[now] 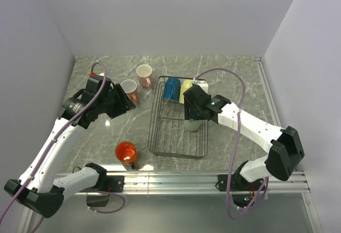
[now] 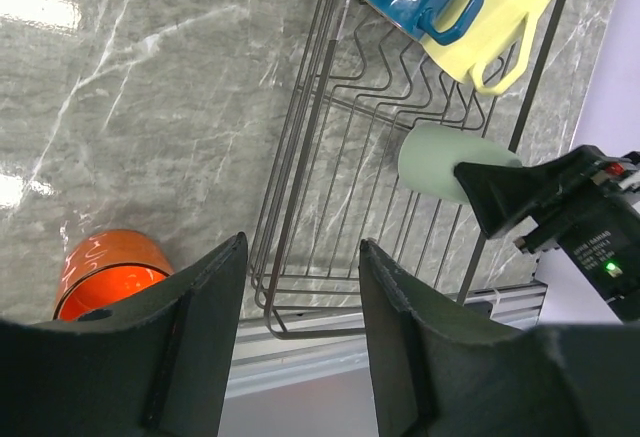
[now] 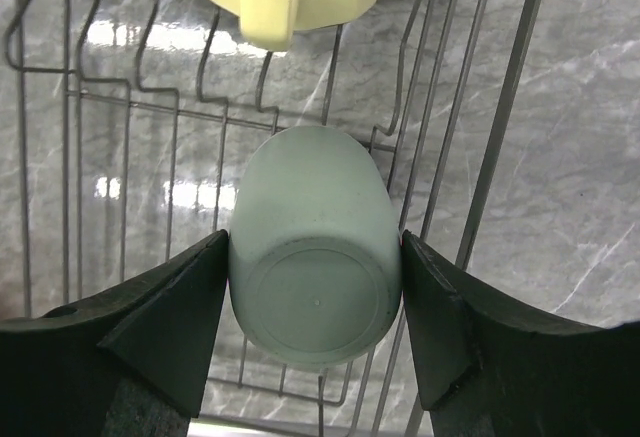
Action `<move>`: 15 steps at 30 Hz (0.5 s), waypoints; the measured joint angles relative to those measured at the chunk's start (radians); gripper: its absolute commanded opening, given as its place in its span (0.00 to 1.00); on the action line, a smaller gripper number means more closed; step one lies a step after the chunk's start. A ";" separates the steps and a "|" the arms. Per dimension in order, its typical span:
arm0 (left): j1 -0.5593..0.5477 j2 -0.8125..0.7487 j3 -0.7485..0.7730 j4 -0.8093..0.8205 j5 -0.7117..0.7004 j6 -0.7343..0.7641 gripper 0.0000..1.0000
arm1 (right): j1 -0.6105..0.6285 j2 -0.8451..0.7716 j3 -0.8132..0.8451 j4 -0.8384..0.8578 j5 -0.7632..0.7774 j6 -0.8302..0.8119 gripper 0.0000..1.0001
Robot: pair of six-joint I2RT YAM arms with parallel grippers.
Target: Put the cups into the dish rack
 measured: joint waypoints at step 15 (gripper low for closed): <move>0.000 -0.026 0.003 -0.039 -0.010 -0.004 0.52 | 0.006 0.073 -0.028 0.032 0.077 0.020 0.16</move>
